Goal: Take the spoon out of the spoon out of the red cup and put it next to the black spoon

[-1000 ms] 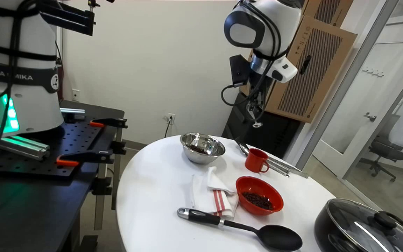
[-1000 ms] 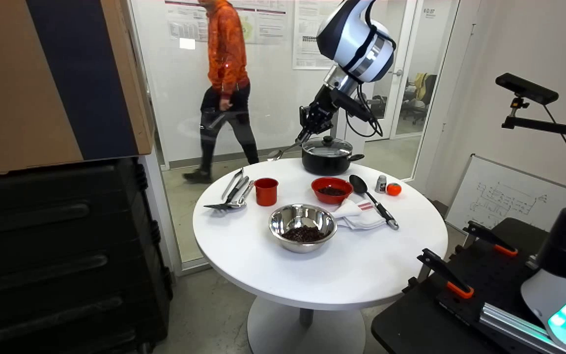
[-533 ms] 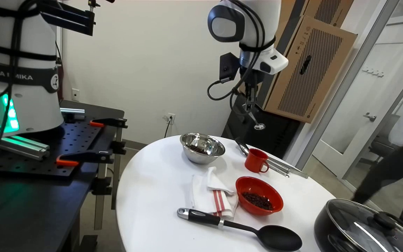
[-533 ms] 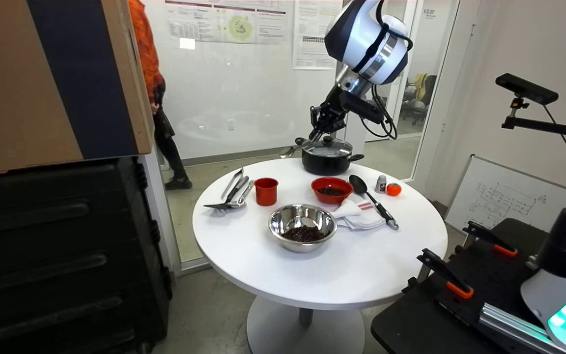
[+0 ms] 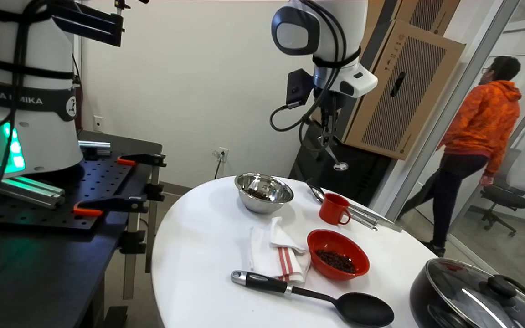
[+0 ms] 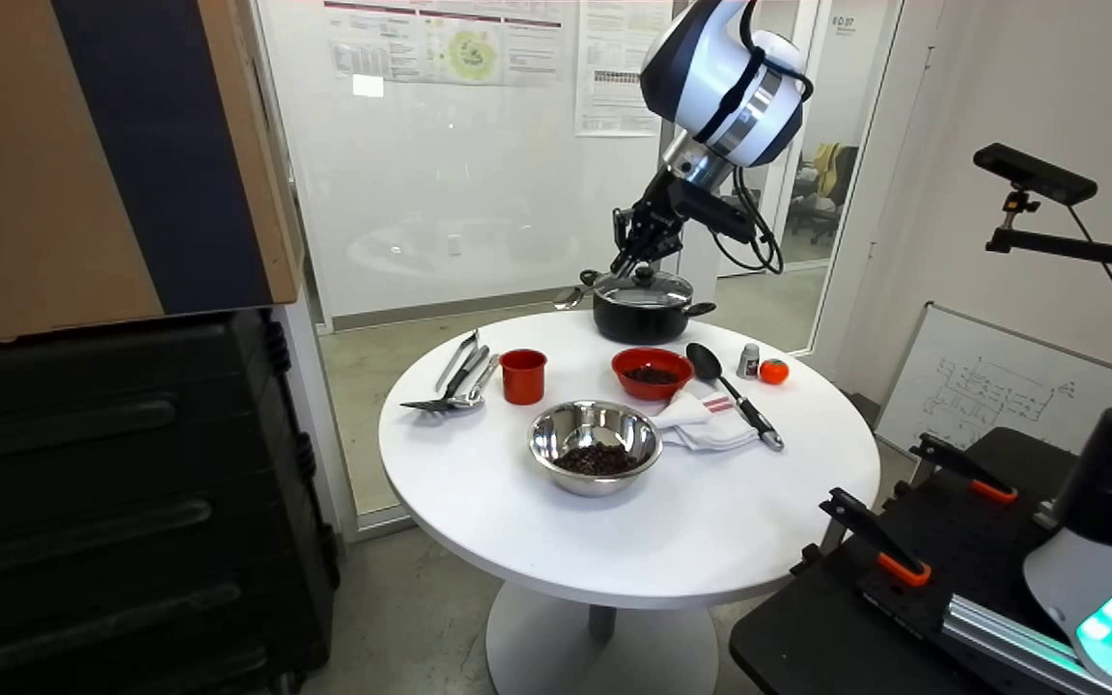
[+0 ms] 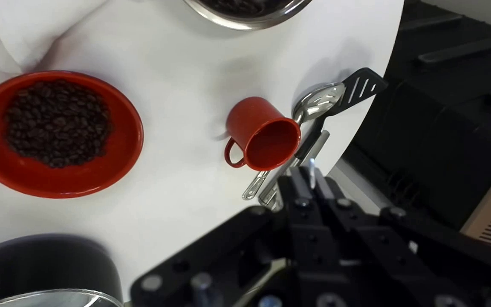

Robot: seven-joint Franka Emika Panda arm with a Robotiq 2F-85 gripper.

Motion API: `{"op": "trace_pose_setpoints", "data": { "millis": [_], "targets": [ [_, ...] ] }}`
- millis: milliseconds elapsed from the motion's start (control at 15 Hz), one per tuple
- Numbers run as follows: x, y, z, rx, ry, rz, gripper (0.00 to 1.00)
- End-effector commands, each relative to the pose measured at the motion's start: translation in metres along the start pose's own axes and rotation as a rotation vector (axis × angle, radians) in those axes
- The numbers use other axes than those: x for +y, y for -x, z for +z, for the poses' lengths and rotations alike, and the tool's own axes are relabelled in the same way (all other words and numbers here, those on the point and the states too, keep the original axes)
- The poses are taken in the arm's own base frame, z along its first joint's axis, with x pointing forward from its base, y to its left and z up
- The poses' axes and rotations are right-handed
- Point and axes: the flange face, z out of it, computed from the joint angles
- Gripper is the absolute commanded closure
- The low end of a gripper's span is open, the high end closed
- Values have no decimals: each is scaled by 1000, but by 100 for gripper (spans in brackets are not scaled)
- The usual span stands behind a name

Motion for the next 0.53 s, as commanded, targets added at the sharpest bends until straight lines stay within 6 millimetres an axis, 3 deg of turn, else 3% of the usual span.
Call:
{"op": "trace_pose_setpoints", "data": {
  "millis": [0,467],
  "targets": [
    [18,-1,-7,56,9,124,99],
    [80,5,-28,196,64,432,99]
  ]
}}
